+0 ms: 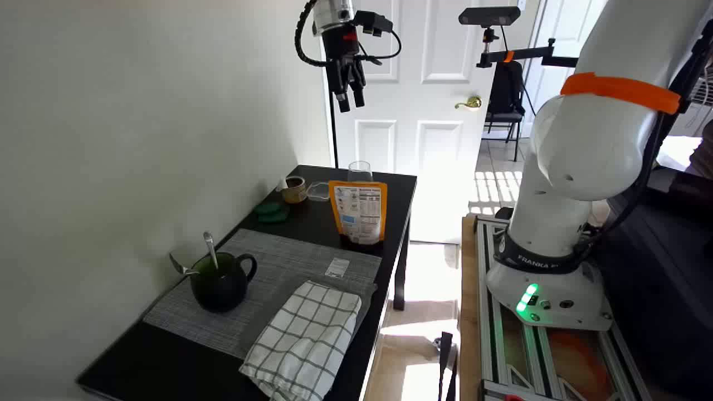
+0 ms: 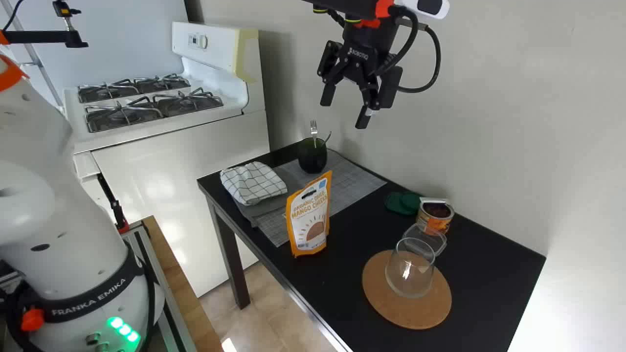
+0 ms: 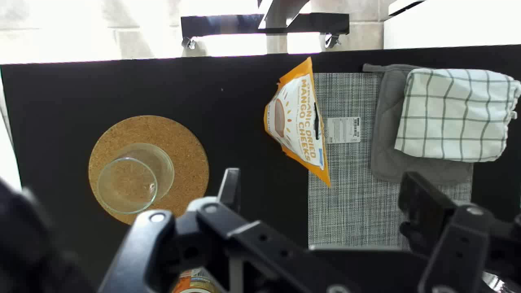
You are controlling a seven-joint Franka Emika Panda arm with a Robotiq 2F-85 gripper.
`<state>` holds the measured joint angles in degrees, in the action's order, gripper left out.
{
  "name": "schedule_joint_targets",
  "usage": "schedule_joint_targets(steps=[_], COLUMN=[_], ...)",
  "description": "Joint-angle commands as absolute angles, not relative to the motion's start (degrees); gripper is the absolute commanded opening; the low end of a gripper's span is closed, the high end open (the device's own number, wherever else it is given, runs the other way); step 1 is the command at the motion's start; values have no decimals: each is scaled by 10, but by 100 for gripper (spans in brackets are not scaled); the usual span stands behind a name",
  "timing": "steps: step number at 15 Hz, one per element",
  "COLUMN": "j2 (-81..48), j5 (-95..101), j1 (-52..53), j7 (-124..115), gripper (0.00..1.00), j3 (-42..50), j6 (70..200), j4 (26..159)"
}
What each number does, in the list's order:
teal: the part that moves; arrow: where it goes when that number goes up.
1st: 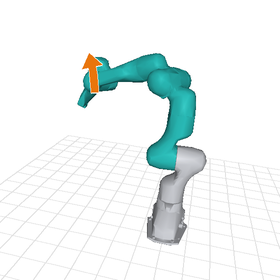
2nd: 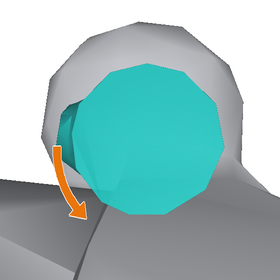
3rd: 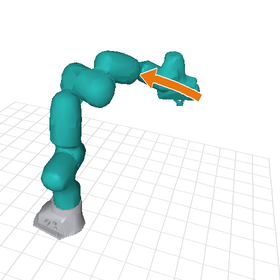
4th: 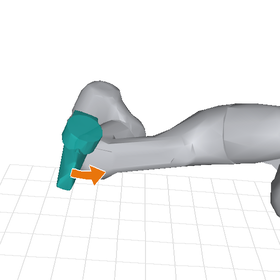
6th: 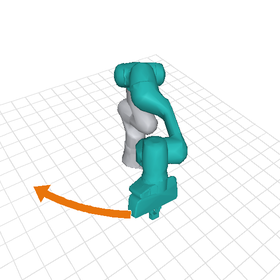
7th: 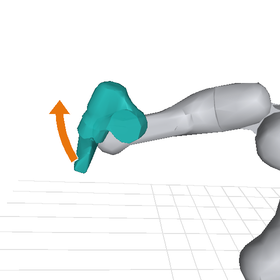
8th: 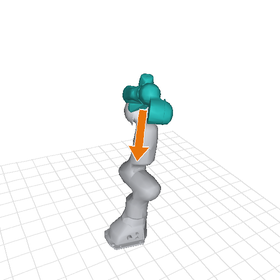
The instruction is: Move the can to the left
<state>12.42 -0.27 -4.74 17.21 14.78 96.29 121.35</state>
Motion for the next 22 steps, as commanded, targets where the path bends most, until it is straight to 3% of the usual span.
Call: schedule_joint_targets(steps=[1,13,19,22], j2=[123,99,-5,-94], j5=[-5,18,131,171], j1=[-61,-58,-60,-70], j7=[175,180,278,244], gripper=[100,100,100,100], j3=[136,126,111,109], j6=[962,982,1129,1086], j4=[1212,1204,1172,1094])
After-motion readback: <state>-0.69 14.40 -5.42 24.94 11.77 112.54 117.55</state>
